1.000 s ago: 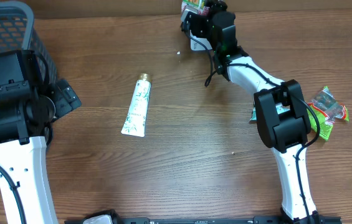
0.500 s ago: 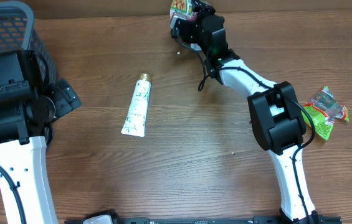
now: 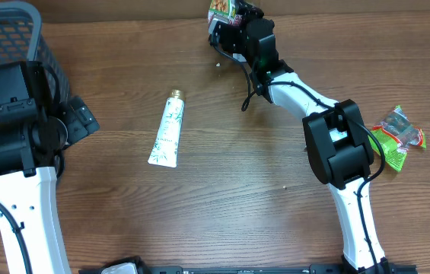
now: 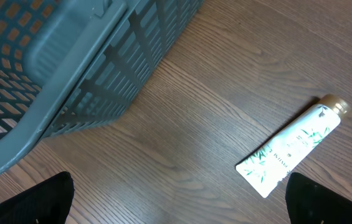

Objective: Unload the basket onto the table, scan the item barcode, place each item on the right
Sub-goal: 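Hold the cup's barcode against the scanner window with the right gripper, then carry the noodle cup right and set it beside the snack bag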

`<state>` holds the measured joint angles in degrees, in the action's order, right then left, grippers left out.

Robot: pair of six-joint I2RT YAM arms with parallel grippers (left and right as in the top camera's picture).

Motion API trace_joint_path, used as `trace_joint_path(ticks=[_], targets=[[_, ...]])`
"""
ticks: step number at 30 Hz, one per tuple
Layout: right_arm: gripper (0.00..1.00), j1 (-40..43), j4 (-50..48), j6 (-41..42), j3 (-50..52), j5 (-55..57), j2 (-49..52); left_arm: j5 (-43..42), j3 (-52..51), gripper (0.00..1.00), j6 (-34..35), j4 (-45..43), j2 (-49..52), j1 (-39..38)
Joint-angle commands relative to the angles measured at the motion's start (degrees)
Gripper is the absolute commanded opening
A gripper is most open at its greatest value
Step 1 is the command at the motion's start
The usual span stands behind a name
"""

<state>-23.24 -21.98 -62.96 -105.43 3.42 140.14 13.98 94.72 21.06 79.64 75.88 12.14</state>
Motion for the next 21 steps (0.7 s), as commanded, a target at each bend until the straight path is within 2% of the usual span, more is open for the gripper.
trace_joint_path(ticks=[1, 8, 15, 19, 21], targets=[[0.36, 0.0, 2.8, 7.4, -1.0, 0.5, -5.0, -0.1, 0.0, 1.00, 0.8, -0.2, -0.2, 0.2], [0.36, 0.1, 24.8, 24.2, -1.0, -3.2, -18.5, -0.1, 0.0, 1.00, 0.8, -0.2, -0.2, 0.2], [0.36, 2.8, 43.3, 49.4, -1.0, -14.9, -32.9, -0.1, 0.0, 1.00, 0.8, -0.2, -0.2, 0.2], [0.40, 7.8, 55.9, 68.4, -1.0, -21.5, -38.8, -0.1, 0.0, 1.00, 0.8, -0.2, -0.2, 0.2], [0.40, 11.1, 61.5, 73.0, -1.0, -24.3, -40.5, -0.1, 0.0, 1.00, 0.8, -0.2, -0.2, 0.2]])
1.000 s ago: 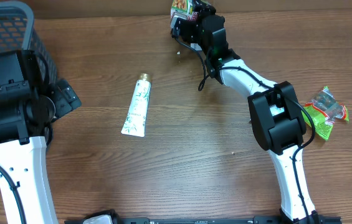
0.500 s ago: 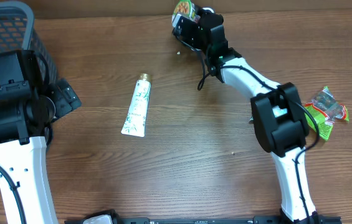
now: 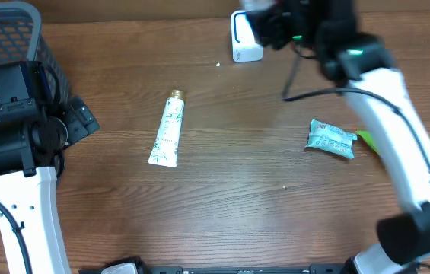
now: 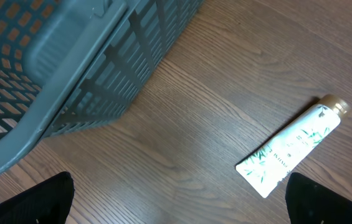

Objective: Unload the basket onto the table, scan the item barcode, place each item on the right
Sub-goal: 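Carry the noodle cup right and set it beside the snack bag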

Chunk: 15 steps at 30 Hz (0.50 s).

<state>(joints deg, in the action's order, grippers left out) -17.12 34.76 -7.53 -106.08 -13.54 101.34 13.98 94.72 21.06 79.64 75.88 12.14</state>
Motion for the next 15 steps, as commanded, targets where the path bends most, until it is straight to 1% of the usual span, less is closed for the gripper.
trace_joint_path(ticks=[1, 3, 5, 6, 7, 9, 12, 15], targets=[[0.38, 7.1, 7.8, 19.2, -0.4, -8.8, -2.4, -0.1, 0.0, 1.00, 0.8, -0.2, -0.2, 0.2], [0.36, 11.6, 13.5, 21.7, -0.4, -10.2, -3.0, -0.1, 0.0, 1.00, 0.8, -0.2, -0.2, 0.2], [0.35, 16.0, 19.4, 23.7, -0.4, -10.1, -2.9, -0.1, 0.0, 1.00, 0.8, -0.2, -0.2, 0.2], [0.37, 18.1, 22.0, 23.9, -0.3, -10.1, -2.6, 0.0, 0.0, 1.00, 0.8, -0.2, -0.2, 0.2], [0.37, 22.0, 26.2, 23.9, 0.0, -9.4, -2.0, -0.1, 0.0, 1.00, 0.8, -0.2, -0.2, 0.2], [0.34, 25.9, 29.0, 23.9, 1.3, -7.5, -1.2, -0.1, 0.0, 1.00, 0.8, -0.2, -0.2, 0.2], [0.32, 31.3, 28.9, 23.9, 5.7, -5.2, 0.1, -0.1, 0.0, 1.00, 0.8, -0.2, -0.2, 0.2], [0.31, 35.5, 25.8, 25.3, 10.8, -3.6, 1.5, -0.1, 0.0, 1.00, 0.8, -0.2, -0.2, 0.2]])
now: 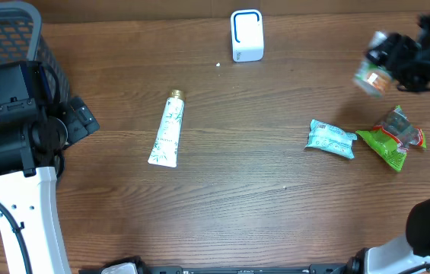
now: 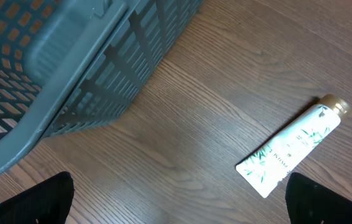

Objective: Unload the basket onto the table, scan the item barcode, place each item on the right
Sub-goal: 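Carry the noodle cup right and set it beside the snack bag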

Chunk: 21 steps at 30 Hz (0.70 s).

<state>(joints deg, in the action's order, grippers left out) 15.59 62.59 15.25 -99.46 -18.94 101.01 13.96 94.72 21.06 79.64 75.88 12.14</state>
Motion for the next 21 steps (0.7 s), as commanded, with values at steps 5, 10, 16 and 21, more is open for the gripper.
trace_joint_path(ticks=[5, 10, 16, 21], targets=[[0.22, 7.6, -13.0, 8.1, 13.6, 2.1, 2.6, 0.0, 0.0, 1.00, 0.8, -0.2, -0.2, 0.2], [0.23, 9.0, -28.4, 14.6, 23.8, 4.1, 2.6, 0.0, 0.0, 0.99, 0.8, -0.2, -0.2, 0.2], [0.30, 8.5, -39.4, 22.6, 31.4, 12.8, 2.6, 0.0, 0.0, 1.00, 0.8, -0.2, -0.2, 0.2], [0.30, 8.3, -47.4, 24.0, 36.9, 12.9, 2.6, 0.0, 0.0, 0.99, 0.8, -0.2, -0.2, 0.2]])
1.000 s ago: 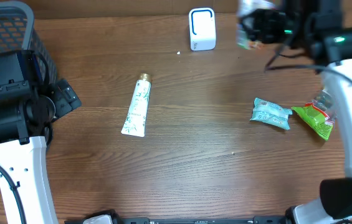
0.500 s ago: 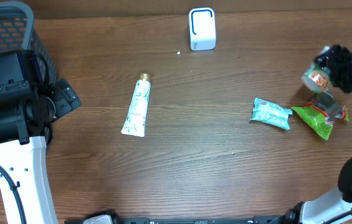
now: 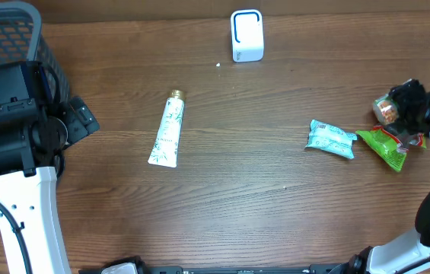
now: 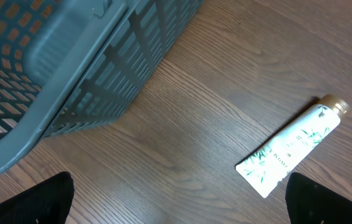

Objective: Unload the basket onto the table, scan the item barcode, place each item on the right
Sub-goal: 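Carry the noodle cup right and set it beside the snack bag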

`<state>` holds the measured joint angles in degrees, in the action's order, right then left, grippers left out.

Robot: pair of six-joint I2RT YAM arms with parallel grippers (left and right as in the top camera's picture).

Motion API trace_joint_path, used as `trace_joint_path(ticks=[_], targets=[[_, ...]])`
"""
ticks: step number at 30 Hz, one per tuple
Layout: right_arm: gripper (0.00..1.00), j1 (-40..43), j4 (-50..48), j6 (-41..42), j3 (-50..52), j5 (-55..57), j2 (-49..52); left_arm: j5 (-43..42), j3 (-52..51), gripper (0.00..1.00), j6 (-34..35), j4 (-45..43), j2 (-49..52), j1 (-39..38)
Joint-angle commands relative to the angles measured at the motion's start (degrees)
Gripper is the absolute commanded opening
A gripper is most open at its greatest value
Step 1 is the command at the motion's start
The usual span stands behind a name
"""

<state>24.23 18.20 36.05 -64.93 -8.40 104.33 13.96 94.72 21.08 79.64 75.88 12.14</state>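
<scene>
My right gripper (image 3: 399, 106) is at the far right of the table, shut on a small round orange-and-green pack (image 3: 386, 109) held just over the green snack bag (image 3: 386, 147). At the back middle stands the white barcode scanner (image 3: 246, 35), far from the pack. A white tube with a gold cap (image 3: 167, 131) lies left of centre, and the left wrist view shows the tube (image 4: 294, 144) too. Beside the basket, my left gripper (image 4: 179, 202) is open with nothing between its black fingertips (image 4: 54, 196).
A grey mesh basket (image 3: 5, 34) fills the back left corner, and its wall (image 4: 88, 62) is close to my left wrist. A pale blue packet (image 3: 332, 139) lies right of centre, next to the green bag.
My right gripper has moved with the small pack from higher and further back at the right edge down to just above the green bag. The left arm has not moved.
My right gripper first held the colourful pack at the scanner at the back middle. Then the arm was swung away to the right, uncovering the scanner and the blue packet. Later it held the pack near the right edge, and now by the green bag.
</scene>
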Motion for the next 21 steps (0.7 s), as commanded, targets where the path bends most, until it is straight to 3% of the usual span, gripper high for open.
trace_joint_path(ticks=[1, 10, 17, 21], targets=[[0.31, -0.5, -3.8, 3.2, 3.0, 2.4, -0.7, 0.0, 0.0, 1.00, 0.8, -0.2, -0.2, 0.2], [0.66, -0.5, -3.6, 3.2, 3.8, 2.4, -0.7, 0.0, 0.0, 1.00, 0.8, -0.2, -0.2, 0.2], [0.76, -0.5, -3.5, 2.8, 3.8, 2.3, -0.7, 0.0, 0.0, 1.00, 0.8, -0.2, -0.2, 0.2], [0.88, -0.5, -2.7, 2.7, 3.8, 2.4, -0.7, 0.0, 0.0, 1.00, 0.8, -0.2, -0.2, 0.2]])
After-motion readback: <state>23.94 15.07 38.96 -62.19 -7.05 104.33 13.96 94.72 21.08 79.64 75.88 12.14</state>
